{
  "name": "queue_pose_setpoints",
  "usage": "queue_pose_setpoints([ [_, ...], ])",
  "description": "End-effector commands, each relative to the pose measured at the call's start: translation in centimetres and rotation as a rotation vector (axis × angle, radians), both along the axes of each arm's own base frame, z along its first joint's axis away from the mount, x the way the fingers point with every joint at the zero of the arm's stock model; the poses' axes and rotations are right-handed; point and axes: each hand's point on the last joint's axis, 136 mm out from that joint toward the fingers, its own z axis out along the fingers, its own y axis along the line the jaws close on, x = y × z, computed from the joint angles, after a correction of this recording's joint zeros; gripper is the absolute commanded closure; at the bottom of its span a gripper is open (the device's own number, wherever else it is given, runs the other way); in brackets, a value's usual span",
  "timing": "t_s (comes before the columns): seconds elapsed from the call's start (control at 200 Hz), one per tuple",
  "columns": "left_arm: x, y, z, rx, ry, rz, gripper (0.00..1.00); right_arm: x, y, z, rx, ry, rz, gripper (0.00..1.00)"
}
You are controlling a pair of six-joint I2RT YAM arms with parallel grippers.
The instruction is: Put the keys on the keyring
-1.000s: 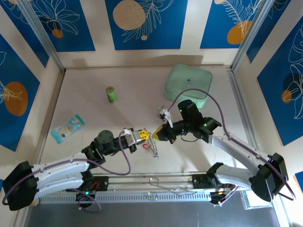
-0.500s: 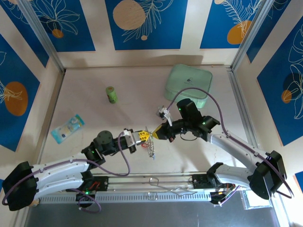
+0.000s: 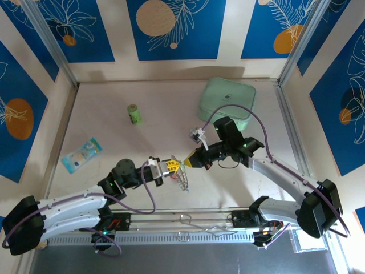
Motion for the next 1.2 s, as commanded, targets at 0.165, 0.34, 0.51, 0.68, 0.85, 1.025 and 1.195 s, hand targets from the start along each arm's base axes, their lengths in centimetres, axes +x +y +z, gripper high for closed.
queue_pose_setpoints([
  [0.165, -1.9, -0.4, 3.3, -0.105, -0.100, -0.096, 1.00, -0.1, 0.6, 0.8, 0.018, 0.030, 0.031, 1.00],
  [0.34, -2.1, -0.4, 3.6, -0.118, -0.110, -0.103, 1.00, -0.3, 0.5, 1.0, 0.044, 0.070, 0.052, 1.00],
  [0.51, -2.3, -0.3, 3.9, -0.137, -0.117, -0.115, 1.00, -0.4, 0.3, 1.1, 0.069, 0.099, 0.066, 1.00],
  [0.68, -2.5, -0.2, 4.1, -0.151, -0.121, -0.120, 1.00, -0.1, -0.1, 0.7, 0.069, 0.109, 0.048, 1.00],
  [0.85, -2.6, -0.2, 4.2, -0.154, -0.120, -0.125, 1.00, 0.2, 0.0, 0.4, 0.055, 0.128, 0.038, 1.00],
  [1.025, -2.6, -0.3, 4.2, -0.155, -0.125, -0.128, 1.00, 0.2, 0.2, 0.2, 0.043, 0.144, 0.044, 1.00],
  [1.195, -2.6, -0.2, 4.3, -0.159, -0.127, -0.128, 1.00, 0.1, 0.3, 0.3, 0.050, 0.157, 0.052, 1.00],
])
